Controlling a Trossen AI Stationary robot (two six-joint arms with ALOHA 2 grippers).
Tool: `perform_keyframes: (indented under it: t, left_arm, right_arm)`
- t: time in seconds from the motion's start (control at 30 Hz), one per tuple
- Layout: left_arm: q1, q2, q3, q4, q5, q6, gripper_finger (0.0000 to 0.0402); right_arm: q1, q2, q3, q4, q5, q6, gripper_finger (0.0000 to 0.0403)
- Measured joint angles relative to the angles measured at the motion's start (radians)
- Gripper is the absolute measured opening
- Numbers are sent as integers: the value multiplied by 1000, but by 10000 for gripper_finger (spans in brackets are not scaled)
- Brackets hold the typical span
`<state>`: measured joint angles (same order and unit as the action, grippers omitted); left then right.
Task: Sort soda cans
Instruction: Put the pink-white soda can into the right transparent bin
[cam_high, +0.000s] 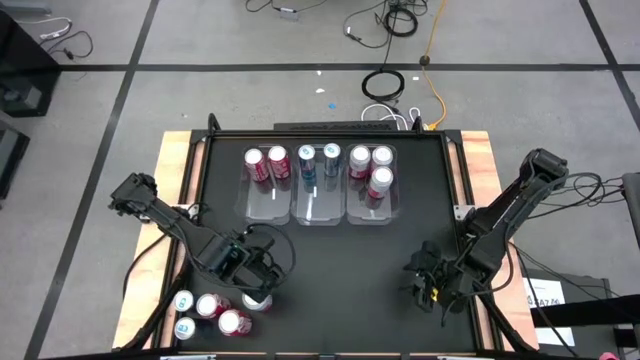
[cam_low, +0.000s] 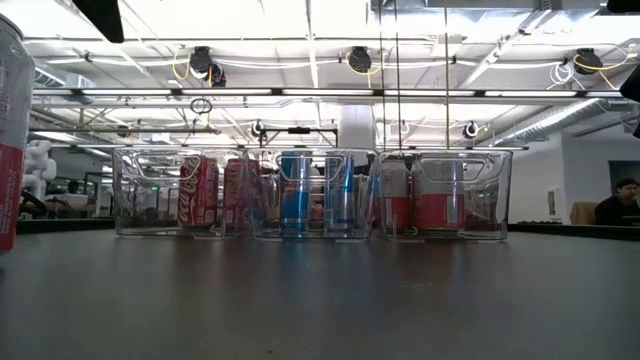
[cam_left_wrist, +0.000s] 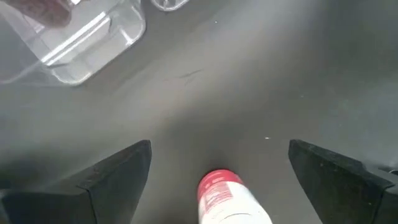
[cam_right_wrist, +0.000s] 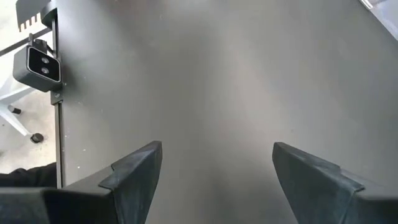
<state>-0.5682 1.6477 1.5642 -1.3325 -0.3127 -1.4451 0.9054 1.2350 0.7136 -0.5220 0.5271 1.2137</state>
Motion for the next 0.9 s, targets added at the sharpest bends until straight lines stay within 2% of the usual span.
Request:
perform_keyframes:
  t: [0.37, 0.53, 0.73, 0.9]
  left_arm:
    - [-2, 15, 0, 22, 35, -20, 386]
    - [-7, 15, 0, 26, 111, -90, 386]
    - [-33, 16, 0, 45, 112, -114, 386]
    - [-60, 64, 0, 48, 108, -113, 386]
  right_arm:
    - [0, 0, 0, 3, 1, -2, 297]
    - [0, 0, 0, 19, 1, -2, 297]
    - [0, 0, 0, 25, 1, -2, 297]
    - [0, 0, 0, 25, 1, -2, 297]
